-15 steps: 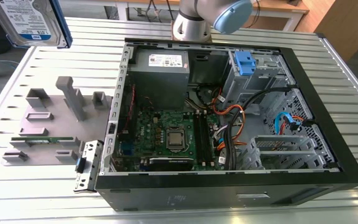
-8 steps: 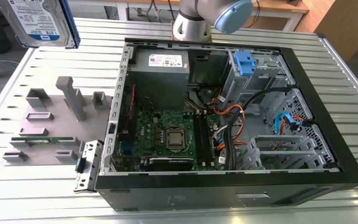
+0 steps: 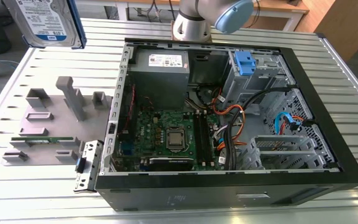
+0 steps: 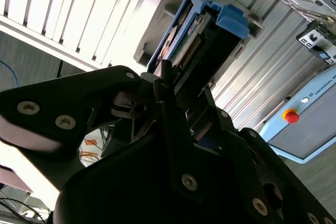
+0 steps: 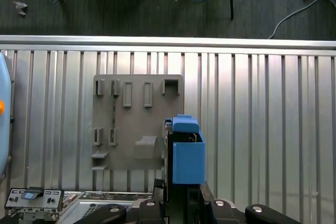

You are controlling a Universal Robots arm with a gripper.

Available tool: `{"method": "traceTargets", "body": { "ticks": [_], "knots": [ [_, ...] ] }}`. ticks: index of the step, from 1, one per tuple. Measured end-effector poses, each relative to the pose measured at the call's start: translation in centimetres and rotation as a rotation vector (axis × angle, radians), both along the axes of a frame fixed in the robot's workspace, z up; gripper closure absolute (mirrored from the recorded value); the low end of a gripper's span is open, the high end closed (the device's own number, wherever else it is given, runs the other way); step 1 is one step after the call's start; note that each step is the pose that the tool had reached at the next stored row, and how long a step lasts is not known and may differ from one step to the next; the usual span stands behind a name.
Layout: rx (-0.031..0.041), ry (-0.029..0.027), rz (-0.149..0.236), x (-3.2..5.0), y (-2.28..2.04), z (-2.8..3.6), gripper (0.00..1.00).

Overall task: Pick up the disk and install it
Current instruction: 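Pick up the disk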

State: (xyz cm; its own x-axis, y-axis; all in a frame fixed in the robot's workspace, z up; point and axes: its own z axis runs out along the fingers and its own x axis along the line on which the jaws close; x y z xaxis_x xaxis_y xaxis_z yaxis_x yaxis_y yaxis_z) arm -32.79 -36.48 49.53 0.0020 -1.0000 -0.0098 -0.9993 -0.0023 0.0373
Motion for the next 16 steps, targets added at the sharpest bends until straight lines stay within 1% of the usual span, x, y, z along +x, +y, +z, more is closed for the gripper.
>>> {"method": "traceTargets", "body": {
  "ticks": [16],
  "knots": [
    [0.0, 0.0, 0.0, 2.64, 0.0, 0.0, 0.65]
  ]
}}
